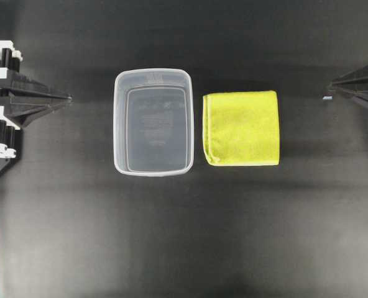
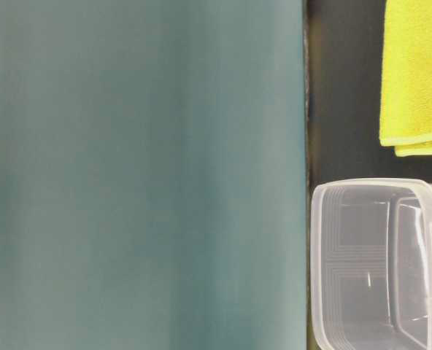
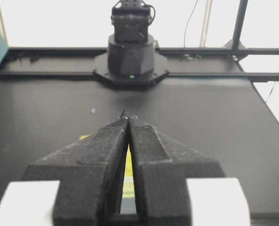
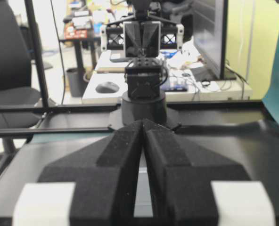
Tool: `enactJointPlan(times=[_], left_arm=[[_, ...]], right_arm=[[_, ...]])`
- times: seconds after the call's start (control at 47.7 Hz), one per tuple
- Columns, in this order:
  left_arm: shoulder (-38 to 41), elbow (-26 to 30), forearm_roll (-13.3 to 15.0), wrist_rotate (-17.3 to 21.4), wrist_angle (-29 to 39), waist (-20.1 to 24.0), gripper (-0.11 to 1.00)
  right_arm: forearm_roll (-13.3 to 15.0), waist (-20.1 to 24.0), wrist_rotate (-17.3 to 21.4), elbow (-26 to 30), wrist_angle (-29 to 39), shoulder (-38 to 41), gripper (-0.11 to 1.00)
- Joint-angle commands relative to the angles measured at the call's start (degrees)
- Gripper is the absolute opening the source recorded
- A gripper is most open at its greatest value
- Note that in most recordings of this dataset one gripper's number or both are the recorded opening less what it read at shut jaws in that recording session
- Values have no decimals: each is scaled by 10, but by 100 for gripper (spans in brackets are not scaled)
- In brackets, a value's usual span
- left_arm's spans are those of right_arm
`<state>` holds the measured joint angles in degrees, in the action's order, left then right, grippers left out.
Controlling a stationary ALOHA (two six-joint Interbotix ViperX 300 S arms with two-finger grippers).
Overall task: Place the yellow towel into the container with the left arm.
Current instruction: 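Move the left gripper over the container toward the yellow towel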
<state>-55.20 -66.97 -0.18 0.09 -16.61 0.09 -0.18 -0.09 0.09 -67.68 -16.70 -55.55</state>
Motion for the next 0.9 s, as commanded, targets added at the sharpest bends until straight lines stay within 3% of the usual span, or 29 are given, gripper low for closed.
enactJointPlan(times=[0.0,0.084,0.608,0.734,0.881], left_arm=[[44,43,-20,-22,27,10,6],[77,78,-21,-34,61,17,0],[330,333,-22,-31,286,20,0],[392,402,-21,-30,355,24,0],[458,476,-23,-24,417,31,5]], right_arm=[[-3,-4,2,6,-3,7,1],[-5,-6,4,4,17,3,1],[-11,-18,22,0,233,-82,2],[-11,-33,22,0,272,-108,24],[-10,-35,17,0,295,-134,64]])
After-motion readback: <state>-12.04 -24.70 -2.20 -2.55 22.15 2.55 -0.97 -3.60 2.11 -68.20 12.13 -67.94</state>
